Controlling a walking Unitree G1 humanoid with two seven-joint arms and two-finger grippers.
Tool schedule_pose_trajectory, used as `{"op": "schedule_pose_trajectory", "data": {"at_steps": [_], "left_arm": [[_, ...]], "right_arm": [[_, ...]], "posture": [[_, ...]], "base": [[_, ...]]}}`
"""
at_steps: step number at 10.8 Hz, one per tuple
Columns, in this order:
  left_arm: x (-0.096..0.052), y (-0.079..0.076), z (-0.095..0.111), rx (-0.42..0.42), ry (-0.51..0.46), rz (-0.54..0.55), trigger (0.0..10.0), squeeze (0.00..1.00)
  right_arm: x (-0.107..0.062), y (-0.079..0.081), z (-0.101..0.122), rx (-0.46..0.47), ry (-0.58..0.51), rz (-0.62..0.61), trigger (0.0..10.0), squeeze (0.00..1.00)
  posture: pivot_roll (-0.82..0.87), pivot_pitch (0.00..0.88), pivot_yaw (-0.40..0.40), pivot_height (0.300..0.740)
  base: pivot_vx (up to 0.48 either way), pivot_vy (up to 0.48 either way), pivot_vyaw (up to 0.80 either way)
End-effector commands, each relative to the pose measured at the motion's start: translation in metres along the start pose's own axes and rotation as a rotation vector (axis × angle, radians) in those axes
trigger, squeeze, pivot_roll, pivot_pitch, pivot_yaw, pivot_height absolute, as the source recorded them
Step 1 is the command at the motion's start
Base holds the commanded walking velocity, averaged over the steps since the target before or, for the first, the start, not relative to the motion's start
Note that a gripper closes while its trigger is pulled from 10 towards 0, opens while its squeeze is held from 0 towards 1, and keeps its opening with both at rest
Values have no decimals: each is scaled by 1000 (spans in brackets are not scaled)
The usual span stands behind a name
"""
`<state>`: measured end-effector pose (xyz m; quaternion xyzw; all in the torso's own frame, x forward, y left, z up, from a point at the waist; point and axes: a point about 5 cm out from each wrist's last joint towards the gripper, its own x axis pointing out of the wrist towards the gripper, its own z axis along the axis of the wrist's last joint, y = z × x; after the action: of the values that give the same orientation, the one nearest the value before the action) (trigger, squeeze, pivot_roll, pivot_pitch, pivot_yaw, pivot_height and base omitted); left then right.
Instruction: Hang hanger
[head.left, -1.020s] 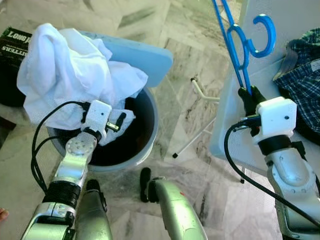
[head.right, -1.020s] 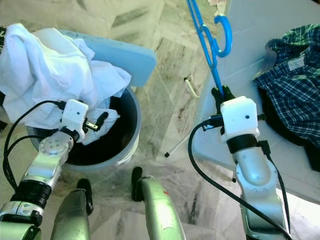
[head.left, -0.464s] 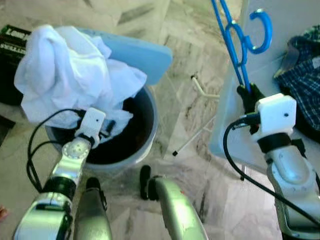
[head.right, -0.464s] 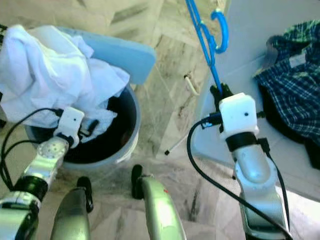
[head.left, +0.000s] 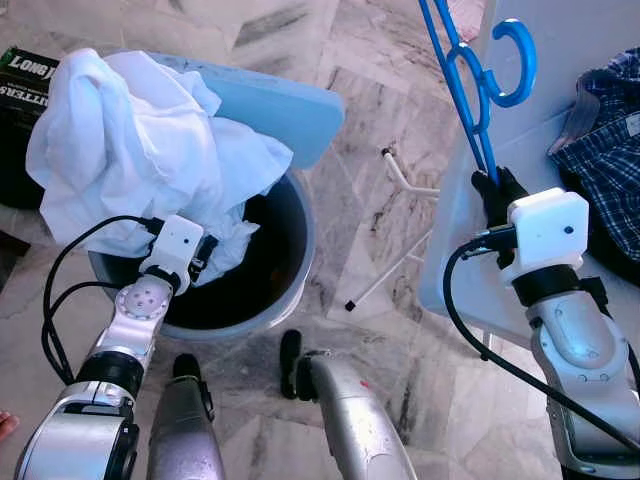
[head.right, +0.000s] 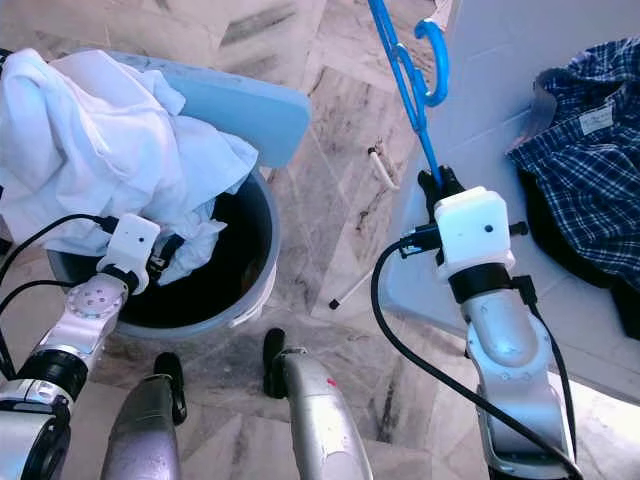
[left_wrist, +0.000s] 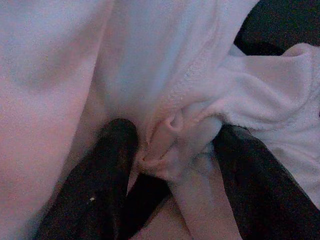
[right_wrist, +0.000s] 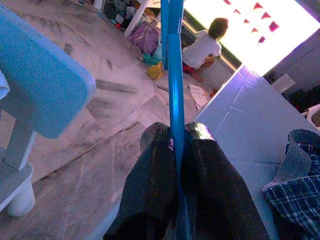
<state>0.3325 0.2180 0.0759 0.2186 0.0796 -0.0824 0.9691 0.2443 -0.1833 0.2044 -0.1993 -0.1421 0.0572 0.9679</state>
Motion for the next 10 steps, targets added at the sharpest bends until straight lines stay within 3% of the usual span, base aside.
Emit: {"op": "schedule_pose_trajectory", "data": {"at_steps": [1, 6, 10], "left_arm": [[-6, -2, -13, -9, 43, -8, 0, 0], [-6, 0, -7, -7, -32, -18, 0, 0], [-2, -4, 5, -76, -113, -48, 0, 0]], "right_arm": [[-5, 3, -15, 17, 77, 19, 10000, 0], [-4, 5, -15, 19, 68, 13, 10000, 0], [0, 8, -16, 24, 63, 6, 10000, 0]], "posture": [[-213, 453, -243, 740], [-206, 450, -234, 740], [-186, 440, -222, 740]], "base": [[0, 0, 0], [0, 0, 0], [0, 0, 0]]}}
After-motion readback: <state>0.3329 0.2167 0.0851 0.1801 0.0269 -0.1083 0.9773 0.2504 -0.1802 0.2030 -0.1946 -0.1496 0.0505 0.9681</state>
